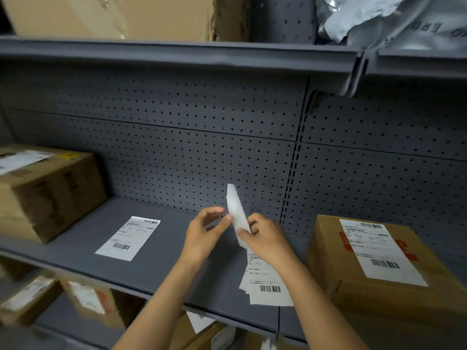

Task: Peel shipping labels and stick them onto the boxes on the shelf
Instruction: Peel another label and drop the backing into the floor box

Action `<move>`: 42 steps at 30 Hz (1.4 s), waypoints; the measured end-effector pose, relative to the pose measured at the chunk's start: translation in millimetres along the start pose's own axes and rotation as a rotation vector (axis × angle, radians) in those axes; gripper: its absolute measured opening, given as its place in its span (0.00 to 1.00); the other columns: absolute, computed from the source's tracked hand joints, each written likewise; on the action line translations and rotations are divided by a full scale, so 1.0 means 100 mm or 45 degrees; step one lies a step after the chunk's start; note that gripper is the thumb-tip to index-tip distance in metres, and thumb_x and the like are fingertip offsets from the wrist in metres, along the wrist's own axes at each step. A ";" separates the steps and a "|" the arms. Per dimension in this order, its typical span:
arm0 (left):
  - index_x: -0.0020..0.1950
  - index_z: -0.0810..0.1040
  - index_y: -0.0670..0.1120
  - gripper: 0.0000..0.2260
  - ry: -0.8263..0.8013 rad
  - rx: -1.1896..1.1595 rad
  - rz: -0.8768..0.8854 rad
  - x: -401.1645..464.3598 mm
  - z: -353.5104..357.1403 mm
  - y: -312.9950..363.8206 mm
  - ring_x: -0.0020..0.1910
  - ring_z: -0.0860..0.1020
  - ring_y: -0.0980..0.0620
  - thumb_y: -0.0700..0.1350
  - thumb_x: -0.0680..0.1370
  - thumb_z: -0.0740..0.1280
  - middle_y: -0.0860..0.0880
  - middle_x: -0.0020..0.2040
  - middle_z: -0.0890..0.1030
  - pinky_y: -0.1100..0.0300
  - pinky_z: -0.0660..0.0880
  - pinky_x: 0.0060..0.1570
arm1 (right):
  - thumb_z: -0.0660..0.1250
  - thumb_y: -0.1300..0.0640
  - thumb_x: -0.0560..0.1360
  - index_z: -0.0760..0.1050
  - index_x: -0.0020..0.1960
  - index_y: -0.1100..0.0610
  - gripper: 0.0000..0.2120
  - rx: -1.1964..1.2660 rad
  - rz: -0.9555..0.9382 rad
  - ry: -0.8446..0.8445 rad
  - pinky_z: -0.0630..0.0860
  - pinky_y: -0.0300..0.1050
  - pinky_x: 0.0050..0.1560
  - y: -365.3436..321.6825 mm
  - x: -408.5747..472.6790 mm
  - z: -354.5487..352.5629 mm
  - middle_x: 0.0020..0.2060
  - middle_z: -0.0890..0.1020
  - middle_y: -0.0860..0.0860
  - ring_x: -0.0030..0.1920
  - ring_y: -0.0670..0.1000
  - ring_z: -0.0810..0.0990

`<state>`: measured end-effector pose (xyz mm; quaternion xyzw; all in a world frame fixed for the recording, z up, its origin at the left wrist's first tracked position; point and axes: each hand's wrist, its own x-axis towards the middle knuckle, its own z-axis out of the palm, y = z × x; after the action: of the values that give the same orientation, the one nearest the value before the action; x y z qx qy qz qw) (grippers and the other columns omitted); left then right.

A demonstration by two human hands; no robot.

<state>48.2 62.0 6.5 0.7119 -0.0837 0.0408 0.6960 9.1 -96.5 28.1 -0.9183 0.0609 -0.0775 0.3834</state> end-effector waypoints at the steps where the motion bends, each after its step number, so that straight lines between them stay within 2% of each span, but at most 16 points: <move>1: 0.60 0.79 0.50 0.14 0.006 -0.032 0.000 -0.05 -0.07 0.05 0.58 0.82 0.57 0.45 0.76 0.75 0.52 0.56 0.85 0.69 0.76 0.53 | 0.68 0.46 0.74 0.74 0.48 0.50 0.09 0.054 -0.019 -0.039 0.78 0.47 0.42 -0.05 -0.02 0.03 0.40 0.83 0.47 0.40 0.48 0.81; 4: 0.67 0.76 0.52 0.19 0.040 -0.018 0.047 -0.22 -0.24 0.20 0.55 0.82 0.63 0.45 0.77 0.74 0.52 0.56 0.84 0.73 0.76 0.51 | 0.70 0.47 0.73 0.74 0.44 0.50 0.09 0.198 -0.074 -0.172 0.71 0.44 0.36 -0.19 -0.09 0.14 0.35 0.79 0.46 0.34 0.46 0.76; 7: 0.61 0.82 0.50 0.11 0.113 0.042 0.089 -0.40 -0.43 0.33 0.53 0.82 0.65 0.44 0.78 0.72 0.55 0.54 0.85 0.65 0.76 0.55 | 0.71 0.47 0.72 0.74 0.44 0.50 0.09 0.252 -0.120 -0.302 0.71 0.42 0.37 -0.27 -0.18 0.25 0.36 0.80 0.46 0.35 0.46 0.77; 9: 0.53 0.85 0.48 0.05 0.212 0.044 0.085 -0.52 -0.58 0.36 0.50 0.83 0.62 0.45 0.79 0.72 0.56 0.49 0.87 0.55 0.78 0.59 | 0.72 0.47 0.72 0.75 0.46 0.50 0.09 0.271 -0.149 -0.332 0.71 0.41 0.37 -0.33 -0.23 0.30 0.38 0.80 0.46 0.37 0.46 0.78; 12: 0.47 0.85 0.48 0.05 0.352 0.044 0.055 -0.74 -0.77 0.37 0.49 0.83 0.56 0.47 0.79 0.71 0.57 0.45 0.86 0.48 0.77 0.63 | 0.72 0.47 0.73 0.76 0.49 0.50 0.10 0.332 -0.194 -0.347 0.73 0.40 0.39 -0.45 -0.33 0.41 0.42 0.81 0.47 0.40 0.46 0.79; 16: 0.48 0.81 0.48 0.08 0.524 0.097 0.047 -1.11 -0.99 0.41 0.49 0.81 0.45 0.49 0.82 0.66 0.48 0.44 0.82 0.46 0.78 0.58 | 0.74 0.45 0.71 0.75 0.48 0.50 0.13 0.454 -0.227 -0.539 0.75 0.43 0.44 -0.67 -0.52 0.64 0.45 0.81 0.46 0.45 0.47 0.79; 20: 0.51 0.77 0.47 0.12 0.669 0.196 0.008 -1.49 -1.28 0.44 0.51 0.81 0.39 0.56 0.81 0.64 0.39 0.49 0.81 0.37 0.78 0.57 | 0.75 0.45 0.73 0.75 0.55 0.51 0.17 0.627 -0.228 -0.766 0.77 0.43 0.47 -0.93 -0.78 0.88 0.53 0.80 0.47 0.52 0.47 0.80; 22: 0.50 0.76 0.49 0.11 0.742 0.221 -0.013 -1.67 -1.42 0.46 0.50 0.81 0.43 0.57 0.81 0.63 0.42 0.48 0.81 0.40 0.79 0.56 | 0.72 0.49 0.75 0.76 0.52 0.51 0.09 0.709 -0.228 -0.746 0.79 0.52 0.54 -1.04 -0.87 0.99 0.54 0.82 0.50 0.54 0.52 0.82; 24: 0.50 0.76 0.49 0.09 0.817 0.229 -0.007 -1.82 -1.56 0.48 0.46 0.79 0.50 0.52 0.83 0.63 0.48 0.45 0.80 0.45 0.79 0.53 | 0.70 0.55 0.77 0.77 0.48 0.50 0.02 0.740 -0.266 -0.718 0.79 0.52 0.54 -1.15 -0.94 1.08 0.52 0.84 0.50 0.54 0.54 0.82; 28: 0.52 0.77 0.47 0.10 0.920 0.252 0.023 -2.05 -1.85 0.50 0.45 0.77 0.51 0.52 0.83 0.62 0.42 0.48 0.80 0.54 0.74 0.47 | 0.70 0.61 0.76 0.80 0.47 0.49 0.07 0.784 -0.343 -0.710 0.74 0.42 0.48 -1.40 -1.09 1.27 0.47 0.84 0.48 0.51 0.51 0.81; 30: 0.56 0.78 0.50 0.10 0.917 0.231 -0.004 -2.15 -1.98 0.51 0.48 0.79 0.51 0.54 0.83 0.62 0.46 0.49 0.81 0.56 0.75 0.47 | 0.69 0.62 0.76 0.80 0.48 0.49 0.08 0.803 -0.375 -0.711 0.76 0.42 0.48 -1.56 -1.18 1.36 0.48 0.83 0.44 0.51 0.47 0.80; 32: 0.63 0.76 0.53 0.12 0.884 0.204 -0.043 -2.26 -2.15 0.53 0.54 0.81 0.51 0.54 0.81 0.66 0.50 0.56 0.82 0.53 0.80 0.53 | 0.69 0.61 0.76 0.81 0.49 0.47 0.09 0.804 -0.418 -0.705 0.77 0.42 0.50 -1.72 -1.27 1.46 0.48 0.82 0.42 0.52 0.44 0.80; 34: 0.68 0.72 0.53 0.18 0.864 0.234 -0.057 -2.36 -2.34 0.54 0.56 0.82 0.51 0.49 0.79 0.71 0.49 0.60 0.82 0.51 0.81 0.56 | 0.69 0.61 0.77 0.82 0.50 0.46 0.10 0.820 -0.468 -0.709 0.78 0.41 0.51 -1.88 -1.35 1.55 0.49 0.82 0.40 0.53 0.42 0.80; 36: 0.70 0.70 0.54 0.22 0.863 0.296 -0.076 -2.46 -2.53 0.56 0.55 0.83 0.50 0.44 0.78 0.72 0.48 0.59 0.82 0.55 0.82 0.53 | 0.69 0.61 0.77 0.82 0.51 0.45 0.11 0.832 -0.496 -0.736 0.79 0.40 0.50 -2.06 -1.41 1.65 0.50 0.82 0.38 0.53 0.41 0.79; 39: 0.69 0.69 0.57 0.22 0.882 0.260 -0.075 -2.63 -2.79 0.63 0.53 0.82 0.52 0.42 0.79 0.70 0.50 0.59 0.82 0.64 0.81 0.42 | 0.69 0.61 0.77 0.83 0.52 0.45 0.12 0.827 -0.562 -0.807 0.77 0.35 0.45 -2.32 -1.52 1.81 0.50 0.81 0.37 0.52 0.39 0.79; 42: 0.62 0.69 0.64 0.21 0.922 0.260 -0.064 -2.76 -3.11 0.69 0.53 0.82 0.53 0.40 0.80 0.70 0.52 0.58 0.81 0.64 0.80 0.42 | 0.69 0.61 0.77 0.84 0.52 0.44 0.12 0.830 -0.589 -0.852 0.82 0.45 0.50 -2.57 -1.64 2.02 0.50 0.82 0.40 0.52 0.44 0.81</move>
<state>-217.3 388.5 34.3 0.7190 0.1899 0.2808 0.6067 -100.1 251.5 55.9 -0.7153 -0.2967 0.1226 0.6208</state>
